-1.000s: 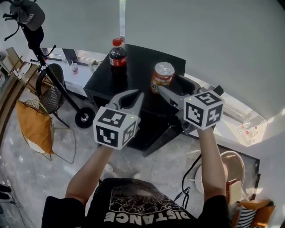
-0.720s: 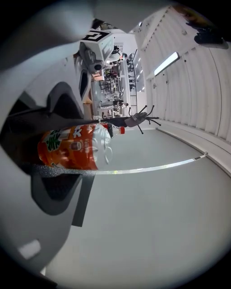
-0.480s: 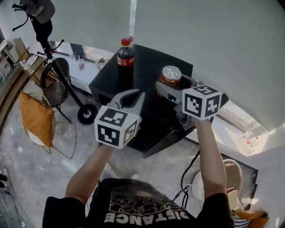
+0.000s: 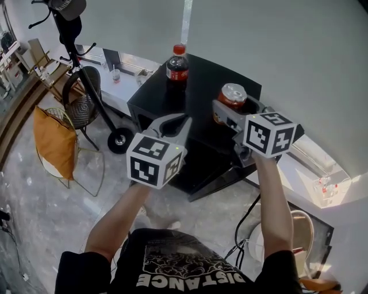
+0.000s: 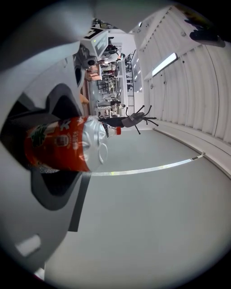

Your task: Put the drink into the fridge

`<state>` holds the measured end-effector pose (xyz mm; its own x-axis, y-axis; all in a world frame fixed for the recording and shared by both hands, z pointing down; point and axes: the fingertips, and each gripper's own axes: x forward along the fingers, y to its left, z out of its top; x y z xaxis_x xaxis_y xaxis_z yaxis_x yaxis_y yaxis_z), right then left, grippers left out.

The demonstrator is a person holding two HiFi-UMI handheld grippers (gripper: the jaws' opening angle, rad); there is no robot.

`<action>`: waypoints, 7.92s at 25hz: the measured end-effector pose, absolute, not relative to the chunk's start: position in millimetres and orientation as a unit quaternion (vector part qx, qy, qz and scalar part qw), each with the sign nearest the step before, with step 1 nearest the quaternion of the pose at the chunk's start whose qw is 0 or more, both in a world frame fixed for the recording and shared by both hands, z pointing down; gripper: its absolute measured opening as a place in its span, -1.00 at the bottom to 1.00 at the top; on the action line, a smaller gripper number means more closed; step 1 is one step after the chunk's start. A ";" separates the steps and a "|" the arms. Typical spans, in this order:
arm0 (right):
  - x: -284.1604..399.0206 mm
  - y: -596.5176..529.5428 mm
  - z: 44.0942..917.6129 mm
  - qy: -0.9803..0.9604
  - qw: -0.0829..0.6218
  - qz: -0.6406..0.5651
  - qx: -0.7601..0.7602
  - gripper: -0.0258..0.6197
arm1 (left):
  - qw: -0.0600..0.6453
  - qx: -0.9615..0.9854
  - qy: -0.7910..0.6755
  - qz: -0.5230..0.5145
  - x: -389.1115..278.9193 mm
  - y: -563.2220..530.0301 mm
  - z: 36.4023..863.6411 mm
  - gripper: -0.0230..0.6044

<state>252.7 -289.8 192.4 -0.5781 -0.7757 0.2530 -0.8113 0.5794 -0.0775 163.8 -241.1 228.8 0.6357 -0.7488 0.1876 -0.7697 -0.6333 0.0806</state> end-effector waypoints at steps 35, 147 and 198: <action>39.2 -143.4 211.4 -0.873 0.037 0.081 0.480 0.12 | 0.094 0.914 -0.390 0.066 -23.5 -126.8 266.9 -0.91; 96.2 -299.4 478.4 -0.830 0.092 0.092 0.543 -0.14 | 0.167 0.879 -0.431 0.114 42.5 -262.5 460.6 -0.91; 93.1 -210.6 205.7 -0.860 0.082 0.058 0.500 -0.51 | 0.069 0.921 -0.376 0.079 57.1 -225.7 232.7 -0.91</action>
<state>93.1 -210.6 205.7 -0.4873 -0.8504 0.1985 -0.8692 0.4941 -0.0172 57.1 -225.7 232.7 0.7048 -0.6812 0.1978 -0.7030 -0.7081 0.0665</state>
